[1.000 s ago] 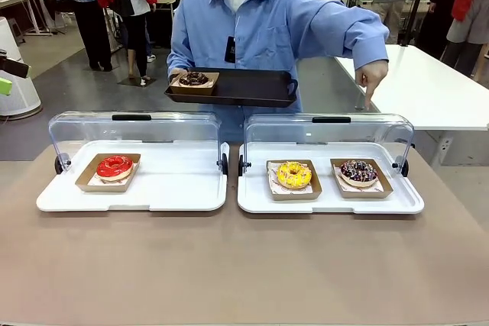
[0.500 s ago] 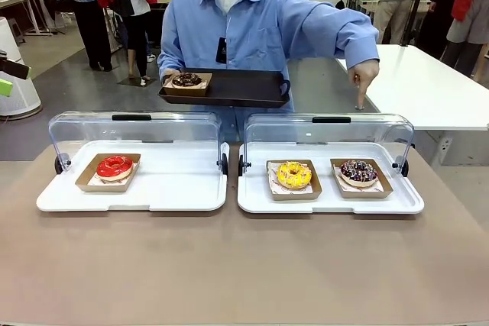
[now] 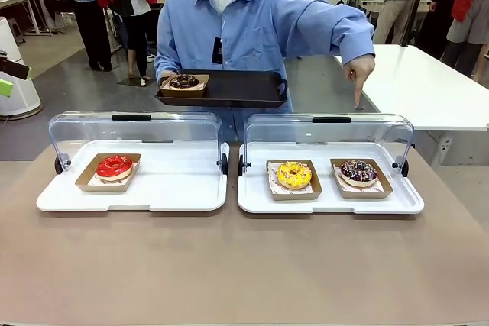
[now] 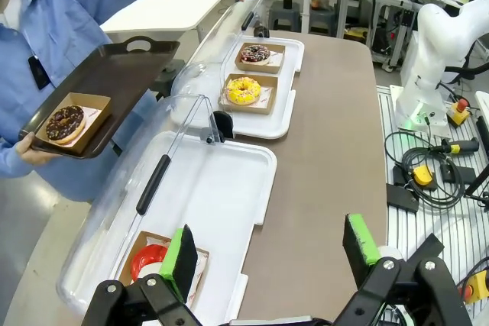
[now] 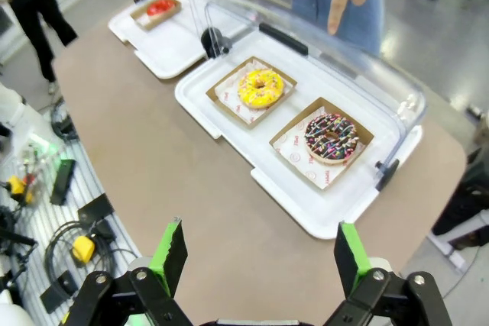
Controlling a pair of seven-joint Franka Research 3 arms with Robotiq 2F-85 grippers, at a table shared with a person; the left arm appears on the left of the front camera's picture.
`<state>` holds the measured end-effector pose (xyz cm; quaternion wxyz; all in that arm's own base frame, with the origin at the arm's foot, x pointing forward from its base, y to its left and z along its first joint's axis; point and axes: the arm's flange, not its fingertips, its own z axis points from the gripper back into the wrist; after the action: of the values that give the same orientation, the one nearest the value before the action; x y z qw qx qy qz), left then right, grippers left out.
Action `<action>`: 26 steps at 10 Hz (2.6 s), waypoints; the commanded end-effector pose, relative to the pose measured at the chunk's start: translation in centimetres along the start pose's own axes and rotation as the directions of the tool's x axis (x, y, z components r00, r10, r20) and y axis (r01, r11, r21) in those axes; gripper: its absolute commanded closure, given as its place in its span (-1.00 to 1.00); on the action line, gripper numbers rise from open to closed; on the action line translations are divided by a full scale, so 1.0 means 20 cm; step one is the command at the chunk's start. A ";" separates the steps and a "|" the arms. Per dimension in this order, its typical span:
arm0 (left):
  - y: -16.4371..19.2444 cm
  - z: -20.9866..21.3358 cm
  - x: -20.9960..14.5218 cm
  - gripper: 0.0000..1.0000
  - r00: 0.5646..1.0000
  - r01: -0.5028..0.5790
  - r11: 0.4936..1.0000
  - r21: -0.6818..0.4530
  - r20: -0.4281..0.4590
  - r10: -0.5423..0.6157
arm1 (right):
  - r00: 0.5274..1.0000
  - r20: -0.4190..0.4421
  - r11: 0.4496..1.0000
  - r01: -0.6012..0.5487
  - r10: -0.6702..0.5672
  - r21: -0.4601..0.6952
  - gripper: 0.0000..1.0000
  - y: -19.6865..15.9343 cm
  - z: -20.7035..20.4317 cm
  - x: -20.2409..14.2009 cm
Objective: Provide the desired donut to the person.
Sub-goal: Pick up and lift the Paper togo box containing the Donut pointed at by the person.
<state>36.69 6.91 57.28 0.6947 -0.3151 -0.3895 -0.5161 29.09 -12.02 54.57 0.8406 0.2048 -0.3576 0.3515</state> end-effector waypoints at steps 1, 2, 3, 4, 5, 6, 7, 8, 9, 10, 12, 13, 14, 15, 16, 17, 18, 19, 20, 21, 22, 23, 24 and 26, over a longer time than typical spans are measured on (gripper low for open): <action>0.00 0.01 0.00 -1.00 1.000 0.006 1.000 -0.003 0.010 -0.006 | 0.989 -0.128 0.994 -0.083 0.074 -0.065 -1.00 0.11 -0.03 0.16; 0.00 0.01 0.00 -1.00 1.000 0.006 1.000 -0.003 0.010 -0.006 | 0.973 -0.191 0.985 -0.150 0.132 -0.083 -1.00 0.19 -0.08 0.25; 0.00 0.01 0.00 -1.00 1.000 0.006 1.000 -0.003 0.010 -0.006 | 0.944 -0.270 0.971 -0.223 0.192 -0.089 -1.00 0.26 -0.13 0.33; 0.00 0.01 0.00 -1.00 1.000 0.006 1.000 -0.003 0.010 -0.006 | 0.898 -0.361 0.948 -0.303 0.251 -0.094 -1.00 0.32 -0.19 0.39; 0.00 0.01 0.00 -1.00 1.000 0.006 1.000 -0.003 0.010 -0.006 | 0.827 -0.461 0.914 -0.399 0.323 -0.076 -1.00 0.37 -0.28 0.42; 0.00 0.01 0.00 -1.00 1.000 0.006 1.000 -0.003 0.010 -0.006 | 0.744 -0.542 0.882 -0.470 0.389 -0.012 -1.00 0.41 -0.37 0.42; 0.00 0.01 0.00 -1.00 1.000 0.006 1.000 -0.003 0.010 -0.006 | 0.685 -0.594 0.864 -0.502 0.421 0.034 -1.00 0.43 -0.46 0.41; 0.00 0.01 0.00 -1.00 1.000 0.006 1.000 -0.003 0.010 -0.006 | 0.620 -0.612 0.831 -0.543 0.491 0.117 -1.00 0.43 -0.55 0.41; 0.00 0.01 0.00 -1.00 1.000 0.006 1.000 -0.003 0.010 -0.006 | 0.607 -0.592 0.821 -0.543 0.530 0.177 -1.00 0.42 -0.66 0.41; 0.00 0.01 0.00 -1.00 1.000 0.006 1.000 -0.003 0.010 -0.006 | 0.606 -0.585 0.824 -0.525 0.539 0.214 -1.00 0.39 -0.74 0.39; 0.00 0.01 0.00 -1.00 1.000 0.006 1.000 -0.003 0.010 -0.006 | 0.606 -0.577 0.828 -0.490 0.548 0.272 -1.00 0.33 -0.87 0.35; 0.00 0.01 0.00 -1.00 1.000 0.006 1.000 -0.003 0.010 -0.006 | 0.614 -0.587 0.841 -0.472 0.528 0.263 -1.00 0.31 -0.89 0.33; 0.00 0.01 0.00 -1.00 1.000 0.006 1.000 -0.003 0.010 -0.006 | 0.594 -0.603 0.833 -0.496 0.532 0.247 -1.00 0.40 -0.85 0.33; 0.00 0.01 0.00 -1.00 1.000 0.006 1.000 -0.003 0.010 -0.006 | 0.594 -0.603 0.833 -0.496 0.532 0.247 -1.00 0.40 -0.85 0.33; 0.00 0.01 0.00 -1.00 1.000 0.006 1.000 -0.003 0.010 -0.006 | 0.594 -0.603 0.833 -0.496 0.532 0.247 -1.00 0.40 -0.85 0.33; 0.00 0.01 0.00 -1.00 1.000 0.006 1.000 -0.003 0.010 -0.006 | 0.594 -0.603 0.833 -0.496 0.532 0.247 -1.00 0.40 -0.85 0.33; 0.00 0.01 0.00 -1.00 1.000 0.006 1.000 -0.003 0.010 -0.006 | 0.594 -0.603 0.833 -0.496 0.532 0.247 -1.00 0.40 -0.85 0.33; 0.00 0.01 0.00 -1.00 1.000 0.006 1.000 -0.003 0.010 -0.006 | 0.595 -0.600 0.831 -0.500 0.535 0.245 -1.00 0.39 -0.85 0.34; 0.00 0.01 0.00 -1.00 1.000 0.006 1.000 -0.003 0.010 -0.006 | 0.549 -0.562 0.768 -0.572 0.619 0.287 -1.00 0.35 -0.83 0.30; 0.00 0.01 0.00 -1.00 1.000 0.006 1.000 -0.003 0.010 -0.006 | 0.506 -0.556 0.732 -0.602 0.659 0.319 -1.00 0.30 -0.87 0.28; 0.00 0.01 0.00 -1.00 1.000 0.006 1.000 -0.003 0.010 -0.006 | 0.486 -0.548 0.712 -0.613 0.681 0.342 -1.00 0.24 -0.93 0.26; 0.00 0.01 0.00 -1.00 1.000 0.006 1.000 -0.003 0.010 -0.006 | 0.483 -0.551 0.715 -0.603 0.681 0.354 -1.00 0.18 -1.01 0.24; 0.00 0.01 0.00 -1.00 1.000 0.006 1.000 -0.003 0.010 -0.006 | 0.483 -0.547 0.715 -0.595 0.684 0.368 -1.00 0.14 -1.09 0.22; 0.00 0.01 0.00 -1.00 1.000 0.006 1.000 -0.003 0.010 -0.006 | 0.496 -0.590 0.757 -0.545 0.637 0.359 -1.00 0.08 -1.27 0.17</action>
<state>36.68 6.92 57.31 0.6957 -0.3140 -0.3886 -0.5161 39.63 5.20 41.61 0.7138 -0.0207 -0.0538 0.6979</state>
